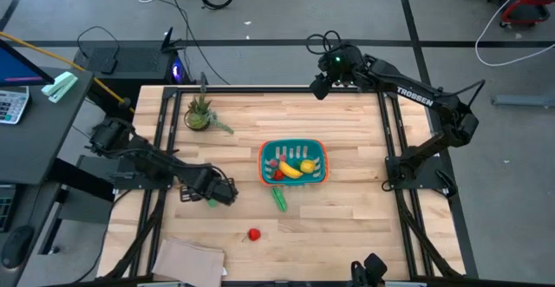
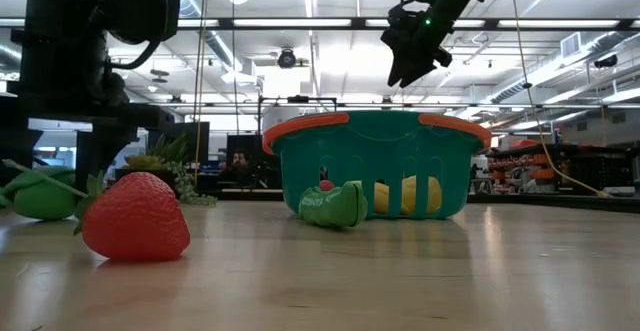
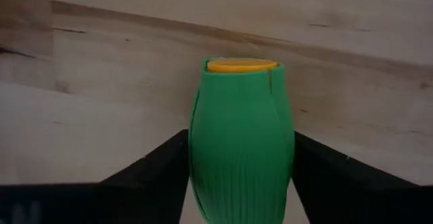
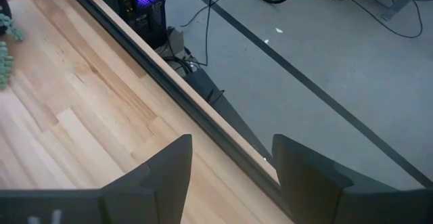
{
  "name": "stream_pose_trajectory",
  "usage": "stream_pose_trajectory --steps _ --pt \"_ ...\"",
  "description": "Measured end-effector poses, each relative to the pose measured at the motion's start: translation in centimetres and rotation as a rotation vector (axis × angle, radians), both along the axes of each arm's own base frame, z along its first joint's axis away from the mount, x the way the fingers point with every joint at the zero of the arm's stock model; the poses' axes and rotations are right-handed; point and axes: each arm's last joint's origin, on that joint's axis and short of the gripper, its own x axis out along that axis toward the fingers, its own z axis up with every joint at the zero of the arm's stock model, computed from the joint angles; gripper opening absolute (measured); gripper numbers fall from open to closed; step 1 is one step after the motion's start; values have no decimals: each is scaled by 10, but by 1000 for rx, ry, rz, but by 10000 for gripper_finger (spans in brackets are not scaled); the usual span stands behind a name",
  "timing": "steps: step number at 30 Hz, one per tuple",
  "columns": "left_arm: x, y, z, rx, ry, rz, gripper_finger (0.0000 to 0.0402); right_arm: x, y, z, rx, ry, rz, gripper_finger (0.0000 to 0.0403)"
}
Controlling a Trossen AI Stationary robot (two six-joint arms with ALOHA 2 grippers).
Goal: Pick and placing Produce into tupperware
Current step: Put the green corn into the blue bin
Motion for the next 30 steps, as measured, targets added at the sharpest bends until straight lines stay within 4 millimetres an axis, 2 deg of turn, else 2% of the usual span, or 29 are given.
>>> stream_pose_trajectory --steps 2,8,12,16,19,24,28,30 --pt "1 1 0 -1 -2 5 214 0 0 0 0 0 0 214" --pt "11 2 6 -15 -55 -28 213 0 0 0 1 1 0 214" --pt "29 6 25 52 -149 -78 213 0 0 0 12 -14 -16 214" --pt "54 19 55 156 -265 -139 217 0 0 0 19 -23 -26 214" --pt "72 35 83 246 -336 -221 214 0 0 0 20 -23 -26 214" --pt "94 77 122 383 -398 -382 214 0 0 0 22 -26 -30 214" --pt "106 111 134 499 -471 -485 216 0 0 0 25 -30 -34 214" --pt "114 125 134 522 -509 -509 215 0 0 0 25 -30 -34 214"
